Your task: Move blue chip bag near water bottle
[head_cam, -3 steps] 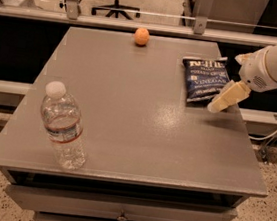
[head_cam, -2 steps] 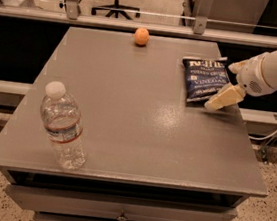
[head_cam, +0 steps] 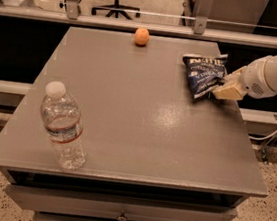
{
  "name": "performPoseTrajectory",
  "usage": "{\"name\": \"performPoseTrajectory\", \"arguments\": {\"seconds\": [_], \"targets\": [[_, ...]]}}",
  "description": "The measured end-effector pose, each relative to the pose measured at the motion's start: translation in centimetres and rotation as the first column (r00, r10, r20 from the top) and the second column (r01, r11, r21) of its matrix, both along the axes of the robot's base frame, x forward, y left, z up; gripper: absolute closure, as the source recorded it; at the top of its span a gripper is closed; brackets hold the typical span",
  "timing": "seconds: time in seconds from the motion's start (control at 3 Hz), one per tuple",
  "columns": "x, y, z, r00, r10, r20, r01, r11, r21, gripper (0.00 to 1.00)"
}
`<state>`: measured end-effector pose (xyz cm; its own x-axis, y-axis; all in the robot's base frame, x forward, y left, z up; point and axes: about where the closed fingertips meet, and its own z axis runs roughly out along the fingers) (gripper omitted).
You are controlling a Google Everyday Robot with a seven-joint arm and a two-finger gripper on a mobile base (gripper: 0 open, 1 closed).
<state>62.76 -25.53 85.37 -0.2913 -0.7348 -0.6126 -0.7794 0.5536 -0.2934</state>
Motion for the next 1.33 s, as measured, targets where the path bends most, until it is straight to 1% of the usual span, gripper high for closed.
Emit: {"name": "performPoseTrajectory", "arguments": {"seconds": [0.33,0.67,1.0,1.33], "targets": [[-0.7,0.2,0.8,0.9996,0.030,0.003,-0.030,0.999,0.024,0.88],[-2.3,0.7,2.9,0.9959,0.089,0.017,-0.090,0.994,0.063,1.00],[-5.3,2.8,6.1,0.9740,0.224,0.034,-0.226,0.969,0.097,1.00],[-6.6,3.4,5.8,0.9623,0.272,0.000,-0.270,0.957,0.103,1.00]]}}
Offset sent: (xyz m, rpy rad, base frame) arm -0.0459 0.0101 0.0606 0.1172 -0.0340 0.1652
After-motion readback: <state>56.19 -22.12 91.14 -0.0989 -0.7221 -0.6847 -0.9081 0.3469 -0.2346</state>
